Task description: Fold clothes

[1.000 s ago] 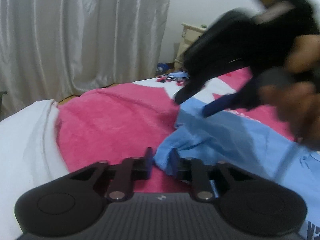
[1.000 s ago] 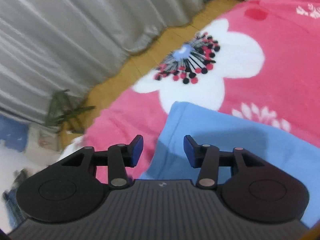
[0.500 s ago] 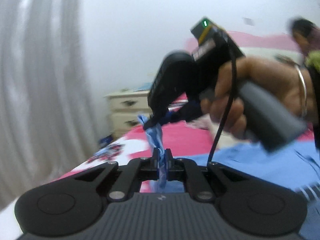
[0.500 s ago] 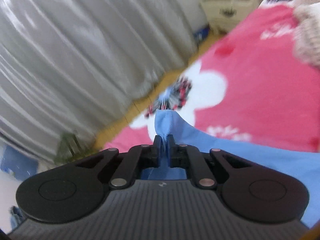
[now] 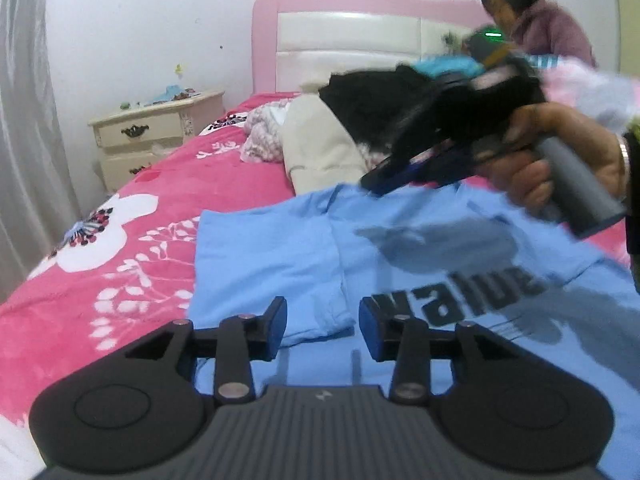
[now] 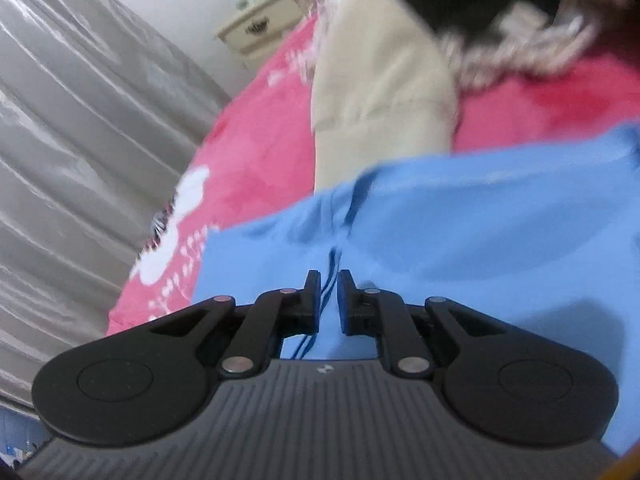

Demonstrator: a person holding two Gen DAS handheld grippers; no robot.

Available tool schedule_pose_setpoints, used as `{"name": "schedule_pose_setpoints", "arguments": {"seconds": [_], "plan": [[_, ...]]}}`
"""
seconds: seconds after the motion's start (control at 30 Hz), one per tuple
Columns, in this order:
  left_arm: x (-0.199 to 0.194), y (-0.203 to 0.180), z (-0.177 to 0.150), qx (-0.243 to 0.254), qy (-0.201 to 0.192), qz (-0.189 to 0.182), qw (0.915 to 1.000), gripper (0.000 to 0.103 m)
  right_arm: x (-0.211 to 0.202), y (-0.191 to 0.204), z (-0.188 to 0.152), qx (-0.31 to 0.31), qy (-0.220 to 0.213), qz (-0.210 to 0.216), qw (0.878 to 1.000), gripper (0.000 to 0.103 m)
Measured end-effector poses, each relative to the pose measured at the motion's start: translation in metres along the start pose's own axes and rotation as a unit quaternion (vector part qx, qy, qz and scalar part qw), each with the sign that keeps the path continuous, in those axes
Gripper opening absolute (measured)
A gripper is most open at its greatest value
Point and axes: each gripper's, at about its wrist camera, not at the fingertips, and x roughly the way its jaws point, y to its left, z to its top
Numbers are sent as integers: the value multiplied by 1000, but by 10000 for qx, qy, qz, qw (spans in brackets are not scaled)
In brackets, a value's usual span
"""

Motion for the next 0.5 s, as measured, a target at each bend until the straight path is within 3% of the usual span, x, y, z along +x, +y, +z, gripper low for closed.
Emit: {"name": "schedule_pose_setpoints", "arguments": {"seconds": [0.1, 0.2, 0.27, 0.3, 0.4, 0.5], "plan": [[-10, 30, 7, -522, -66, -54, 9986, 41, -54, 9, 20, -284, 61, 545, 9981, 9], [-1, 48, 12, -801, 35, 243, 9965, 40, -112, 27, 35, -997, 185, 1212, 9874, 9], [11, 53, 15, -911, 264, 572, 9939, 39, -129, 41, 38, -1465, 512, 1236, 9801, 18], [19, 56, 16, -979, 413, 706, 9918, 39, -135, 48, 38, -1670, 668, 1189, 9765, 25], [46, 64, 14, -1033, 958, 990, 9851, 39, -99, 59, 17, -2138, 1049, 369, 9705, 25], [50, 67, 5, -1069, 1142, 1066, 9819, 26, -54, 63, -11, -2463, 1264, -128, 9608, 24]]}}
